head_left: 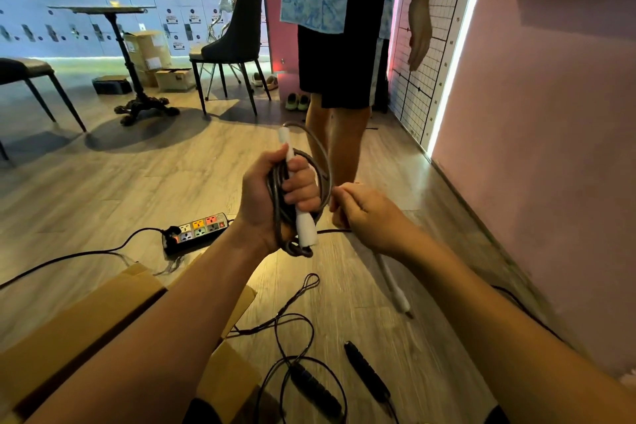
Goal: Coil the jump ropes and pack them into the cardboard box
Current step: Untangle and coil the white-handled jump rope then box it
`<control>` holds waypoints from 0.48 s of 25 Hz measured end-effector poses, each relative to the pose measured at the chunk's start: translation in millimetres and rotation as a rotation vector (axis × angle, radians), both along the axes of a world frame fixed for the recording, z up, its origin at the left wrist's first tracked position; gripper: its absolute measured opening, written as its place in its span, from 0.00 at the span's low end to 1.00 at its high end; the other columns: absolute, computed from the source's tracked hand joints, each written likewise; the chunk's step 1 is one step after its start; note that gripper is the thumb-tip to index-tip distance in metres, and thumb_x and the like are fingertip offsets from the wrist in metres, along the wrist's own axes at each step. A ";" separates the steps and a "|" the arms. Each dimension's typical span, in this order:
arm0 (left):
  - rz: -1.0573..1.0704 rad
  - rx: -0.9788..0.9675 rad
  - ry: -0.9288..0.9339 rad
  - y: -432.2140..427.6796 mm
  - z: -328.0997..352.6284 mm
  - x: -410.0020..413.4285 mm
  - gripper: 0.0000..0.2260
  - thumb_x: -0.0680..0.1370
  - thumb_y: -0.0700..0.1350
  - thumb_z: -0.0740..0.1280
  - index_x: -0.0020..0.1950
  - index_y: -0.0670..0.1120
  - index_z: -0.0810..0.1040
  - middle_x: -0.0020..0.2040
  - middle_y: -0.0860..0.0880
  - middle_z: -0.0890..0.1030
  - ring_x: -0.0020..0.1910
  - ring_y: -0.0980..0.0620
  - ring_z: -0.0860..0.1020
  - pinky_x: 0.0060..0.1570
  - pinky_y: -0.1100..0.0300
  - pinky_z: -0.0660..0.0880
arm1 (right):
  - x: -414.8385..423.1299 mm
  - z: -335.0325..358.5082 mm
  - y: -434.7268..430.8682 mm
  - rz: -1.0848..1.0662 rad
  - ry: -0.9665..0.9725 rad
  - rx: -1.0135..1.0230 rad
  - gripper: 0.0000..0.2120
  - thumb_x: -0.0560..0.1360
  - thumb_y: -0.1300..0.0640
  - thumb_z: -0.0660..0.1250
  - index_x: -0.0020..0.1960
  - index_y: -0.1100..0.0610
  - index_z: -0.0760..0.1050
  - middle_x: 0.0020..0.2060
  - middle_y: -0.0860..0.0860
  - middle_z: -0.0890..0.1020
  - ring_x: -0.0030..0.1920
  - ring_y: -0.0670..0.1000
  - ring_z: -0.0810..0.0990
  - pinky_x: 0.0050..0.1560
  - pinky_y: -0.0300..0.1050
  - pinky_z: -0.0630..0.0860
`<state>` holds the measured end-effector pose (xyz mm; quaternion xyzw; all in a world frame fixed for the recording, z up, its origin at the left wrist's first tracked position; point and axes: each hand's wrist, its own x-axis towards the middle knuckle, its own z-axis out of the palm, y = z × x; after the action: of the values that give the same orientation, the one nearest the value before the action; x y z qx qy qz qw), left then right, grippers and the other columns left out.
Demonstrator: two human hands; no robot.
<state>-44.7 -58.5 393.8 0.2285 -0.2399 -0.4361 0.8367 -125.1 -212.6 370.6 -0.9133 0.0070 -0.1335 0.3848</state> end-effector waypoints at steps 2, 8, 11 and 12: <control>0.130 -0.089 0.058 2.9 0.3 4.6 0.11 0.75 0.51 0.59 0.35 0.48 0.70 0.25 0.55 0.67 0.22 0.59 0.66 0.24 0.66 0.66 | -1.6 -1.5 4.1 0.048 0.056 0.013 0.11 0.84 0.51 0.55 0.52 0.49 0.76 0.36 0.48 0.79 0.38 0.47 0.80 0.44 0.48 0.78; 0.603 -0.206 0.287 28.3 -0.3 35.5 0.07 0.70 0.47 0.61 0.33 0.49 0.67 0.27 0.55 0.65 0.25 0.58 0.64 0.28 0.66 0.65 | -27.8 -3.1 5.5 0.242 0.180 0.031 0.16 0.82 0.55 0.63 0.67 0.41 0.68 0.45 0.50 0.82 0.40 0.49 0.85 0.44 0.51 0.85; 0.722 -0.167 0.340 37.3 -4.9 43.5 0.07 0.67 0.46 0.62 0.31 0.49 0.65 0.27 0.56 0.64 0.25 0.58 0.64 0.29 0.66 0.65 | -36.0 7.7 6.2 0.391 0.259 0.132 0.09 0.80 0.55 0.63 0.59 0.51 0.78 0.51 0.51 0.83 0.48 0.51 0.84 0.50 0.50 0.83; 0.731 -0.138 0.336 36.4 -7.0 42.7 0.07 0.67 0.46 0.62 0.31 0.49 0.65 0.27 0.56 0.64 0.25 0.58 0.64 0.29 0.65 0.65 | -37.2 10.5 10.4 0.457 0.271 0.176 0.11 0.79 0.55 0.62 0.59 0.53 0.78 0.54 0.52 0.83 0.52 0.52 0.84 0.54 0.54 0.81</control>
<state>-2.0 -22.0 386.8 0.1675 -0.0316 -0.1241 0.9775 -162.4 -202.2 381.1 -0.8637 -0.1362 0.0812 0.4784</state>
